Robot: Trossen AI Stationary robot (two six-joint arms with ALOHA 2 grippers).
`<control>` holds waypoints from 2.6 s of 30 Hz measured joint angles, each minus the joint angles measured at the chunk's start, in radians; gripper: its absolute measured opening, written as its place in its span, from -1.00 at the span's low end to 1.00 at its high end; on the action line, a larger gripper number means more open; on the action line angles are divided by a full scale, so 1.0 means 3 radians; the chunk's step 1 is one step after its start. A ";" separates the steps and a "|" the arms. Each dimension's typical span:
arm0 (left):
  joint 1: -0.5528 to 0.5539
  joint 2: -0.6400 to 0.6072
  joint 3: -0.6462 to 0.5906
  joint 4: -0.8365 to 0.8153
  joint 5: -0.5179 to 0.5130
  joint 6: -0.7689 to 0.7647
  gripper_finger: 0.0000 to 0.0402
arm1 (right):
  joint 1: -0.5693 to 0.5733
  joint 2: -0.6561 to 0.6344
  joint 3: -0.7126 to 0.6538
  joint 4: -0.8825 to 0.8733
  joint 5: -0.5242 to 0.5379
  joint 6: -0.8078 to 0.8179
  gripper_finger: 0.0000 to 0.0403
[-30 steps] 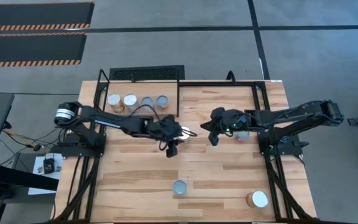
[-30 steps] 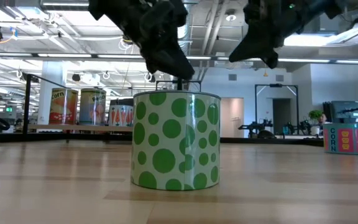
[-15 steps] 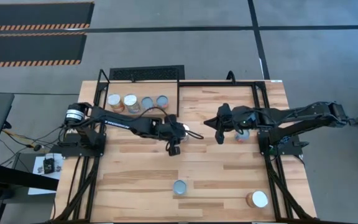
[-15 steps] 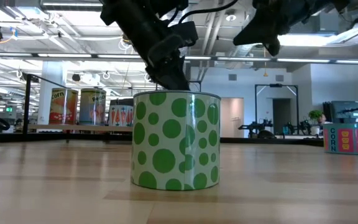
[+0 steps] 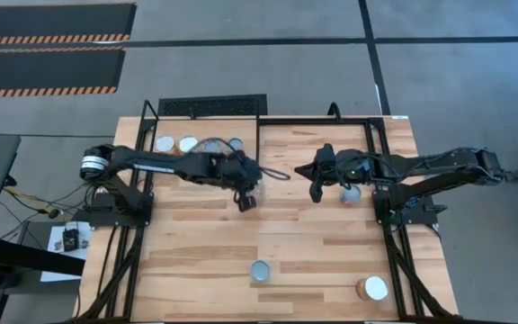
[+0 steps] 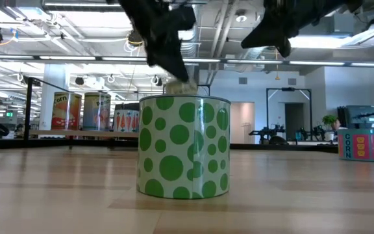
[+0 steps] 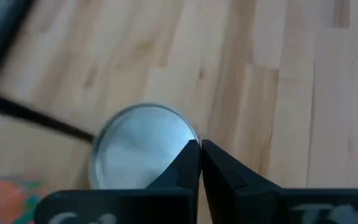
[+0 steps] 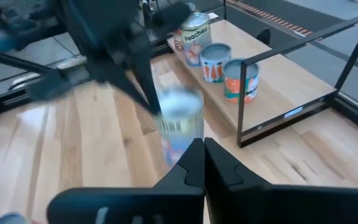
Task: Pick and place cans onto a shelf
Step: Put the large canned peaches on the shelf
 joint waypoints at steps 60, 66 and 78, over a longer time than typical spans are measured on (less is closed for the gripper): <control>0.2276 -0.0451 -0.0216 -0.0992 -0.0376 -0.0435 -1.00 | -0.0165 0.0000 -0.0001 0.0026 -0.0181 -0.0083 -0.94; 0.2289 -0.0459 -0.0362 -0.0868 -0.0300 -0.0515 -1.00 | -0.0165 0.0000 -0.0001 0.0026 -0.0181 -0.0083 -0.94; 0.2272 -0.0447 -0.0279 -0.0878 -0.0276 -0.0550 -1.00 | -0.0165 0.0001 -0.0002 0.0027 -0.0181 -0.0084 -0.94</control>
